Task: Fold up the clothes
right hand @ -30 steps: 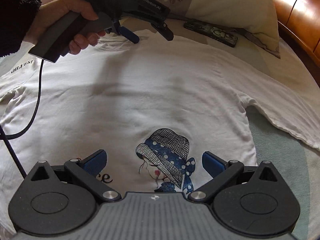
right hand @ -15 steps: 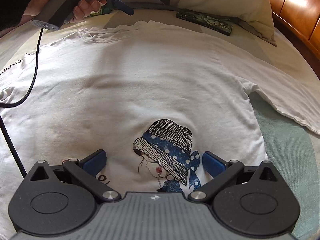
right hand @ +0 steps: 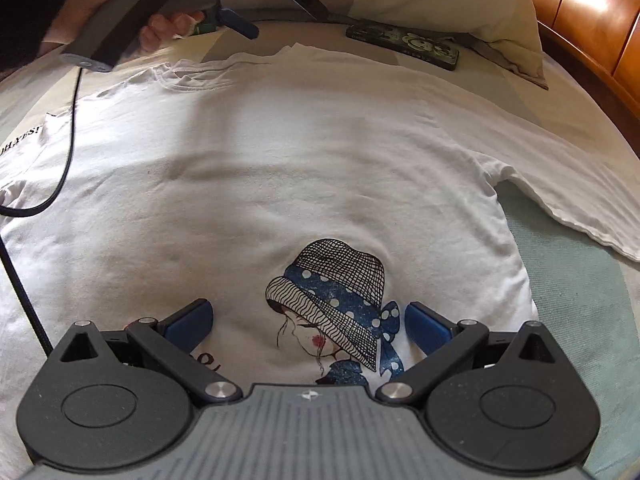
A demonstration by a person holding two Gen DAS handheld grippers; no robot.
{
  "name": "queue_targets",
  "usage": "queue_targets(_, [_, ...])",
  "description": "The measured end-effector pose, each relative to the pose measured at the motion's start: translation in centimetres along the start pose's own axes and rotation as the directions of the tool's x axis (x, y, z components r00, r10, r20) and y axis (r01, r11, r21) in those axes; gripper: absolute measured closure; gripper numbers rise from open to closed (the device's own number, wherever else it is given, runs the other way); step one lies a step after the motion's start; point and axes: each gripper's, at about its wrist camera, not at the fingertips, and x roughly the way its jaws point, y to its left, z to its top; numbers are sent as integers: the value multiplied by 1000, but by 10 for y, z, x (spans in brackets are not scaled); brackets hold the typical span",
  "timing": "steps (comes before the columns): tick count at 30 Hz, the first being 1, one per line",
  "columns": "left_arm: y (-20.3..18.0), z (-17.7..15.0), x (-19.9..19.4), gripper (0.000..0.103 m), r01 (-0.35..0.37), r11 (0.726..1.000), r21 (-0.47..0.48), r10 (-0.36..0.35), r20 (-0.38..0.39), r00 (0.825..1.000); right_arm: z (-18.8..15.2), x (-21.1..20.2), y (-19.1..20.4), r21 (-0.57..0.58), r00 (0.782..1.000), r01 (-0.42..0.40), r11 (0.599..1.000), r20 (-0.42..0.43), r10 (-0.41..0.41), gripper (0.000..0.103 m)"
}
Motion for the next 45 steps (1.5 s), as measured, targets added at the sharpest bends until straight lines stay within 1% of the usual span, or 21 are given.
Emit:
queue_targets(2, [-4,-8,-20,10,9,999,37,-9,-9,1000,1,0,-1,4,1000,-5,1000,-4,5,0])
queue_targets(4, [-11,-25,-40,10,8,999,48,-6,-32,999,-1,0,-1,2,1000,-11,1000,2,11,0])
queue_targets(6, [-15,-45,-54,10,2,999,37,0,-61,998,-3,0,0,-3,1000,-9,1000,11,9,0])
queue_targets(9, [-8,-76,-61,10,-38,999,-8,37,-129,991,-4,-1,-1,-12,1000,-12,1000,10,13,0])
queue_targets(10, [-5,-86,-63,10,-59,998,-19,55,-150,987,-3,-1,-1,-22,1000,-17,1000,1,17,0])
queue_targets(12, [2,-102,-68,11,-133,991,-5,131,-168,977,-2,-2,-3,-43,999,-29,999,-19,28,0])
queue_targets(14, [5,-110,-78,11,-212,976,51,217,-150,965,-4,-5,-8,-64,998,-45,997,-38,43,0])
queue_targets(15, [5,-112,-85,11,-239,968,73,247,-136,959,-7,-7,-11,-73,998,-52,996,-44,49,0])
queue_targets(17, [10,-112,-103,11,-238,970,54,242,-108,964,-8,-13,-18,-79,997,-52,996,-53,48,0])
queue_targets(19, [15,-112,-114,10,-234,972,16,234,-93,968,-3,-19,-24,-88,999,-35,996,-17,34,0])
queue_targets(21, [16,-114,-118,10,-252,968,8,252,-91,964,7,-21,-27,-105,999,-11,994,41,15,0])
queue_targets(24, [8,-121,-122,10,-285,958,26,286,-79,955,37,-6,-26,-124,992,16,992,123,-1,0])
queue_targets(27, [-5,-127,-118,10,-273,961,37,275,-83,958,62,20,-28,-95,988,3,996,157,12,0])
queue_targets(29, [-13,-131,-118,10,-262,963,55,266,-86,960,69,37,-32,-81,989,18,997,147,-6,0])
queue_targets(31, [-18,-135,-118,10,-259,964,68,264,-94,960,65,45,-44,-53,991,-3,999,132,10,0])
queue_targets(32, [-20,-137,-118,10,-258,963,73,265,-99,959,61,40,-52,-36,991,-20,999,135,25,0])
queue_targets(35, [-21,-143,-121,10,-259,963,66,265,-110,958,52,29,-67,-37,995,-10,999,95,14,0])
queue_targets(37, [-21,-146,-124,10,-275,960,57,280,-122,952,47,24,-74,-37,998,-20,999,67,23,0])
queue_targets(39, [-22,-148,-127,10,-285,958,40,288,-132,949,44,20,-74,-57,999,-27,998,45,30,0])
queue_targets(42, [-29,-153,-130,10,-284,959,22,284,-141,948,41,19,-71,-68,999,-12,998,37,15,0])
queue_targets(45, [-42,-160,-131,10,-288,956,60,293,-141,945,42,19,-69,-56,999,0,998,34,2,0])
